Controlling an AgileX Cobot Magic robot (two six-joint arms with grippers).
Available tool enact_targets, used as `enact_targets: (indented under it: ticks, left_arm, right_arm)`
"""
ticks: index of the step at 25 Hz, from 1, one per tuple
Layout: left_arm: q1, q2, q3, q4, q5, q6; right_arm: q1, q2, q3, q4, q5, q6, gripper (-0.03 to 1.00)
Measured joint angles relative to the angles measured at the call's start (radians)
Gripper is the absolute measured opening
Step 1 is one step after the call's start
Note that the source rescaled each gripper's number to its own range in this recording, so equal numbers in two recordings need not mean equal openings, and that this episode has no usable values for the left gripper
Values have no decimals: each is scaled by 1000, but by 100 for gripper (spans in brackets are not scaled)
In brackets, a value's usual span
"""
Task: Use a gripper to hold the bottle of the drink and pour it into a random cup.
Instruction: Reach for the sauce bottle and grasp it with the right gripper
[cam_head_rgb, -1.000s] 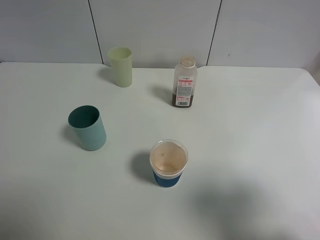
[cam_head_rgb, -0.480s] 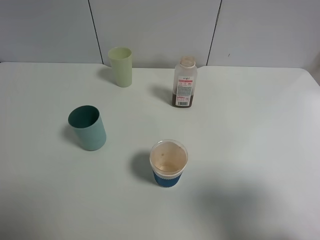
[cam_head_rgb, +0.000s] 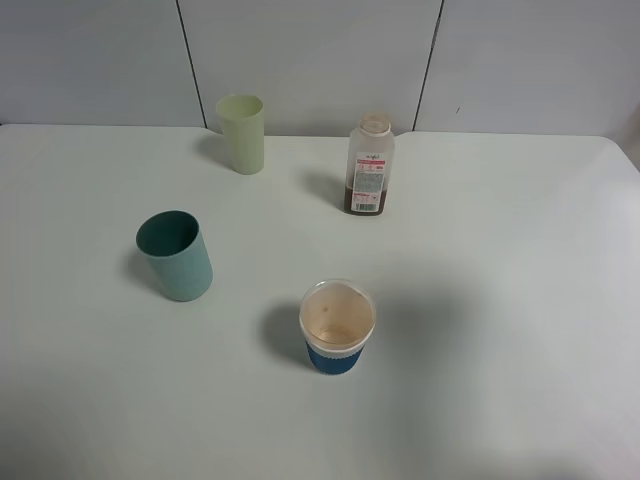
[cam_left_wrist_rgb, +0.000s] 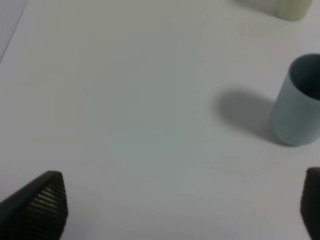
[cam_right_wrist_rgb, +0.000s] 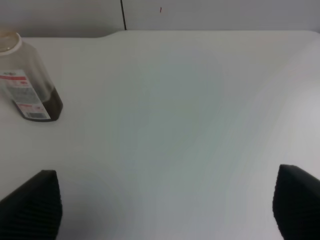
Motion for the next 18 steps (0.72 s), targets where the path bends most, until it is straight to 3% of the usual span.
enact_targets:
  ticks: [11,18]
  left_arm:
    - [0,0,0,0,0,0]
    - [0,0,0,0,0,0]
  right_arm:
    - [162,402,-112,-28,-217,-25,75]
    - [175,568,-122,-76,-307,-27,75]
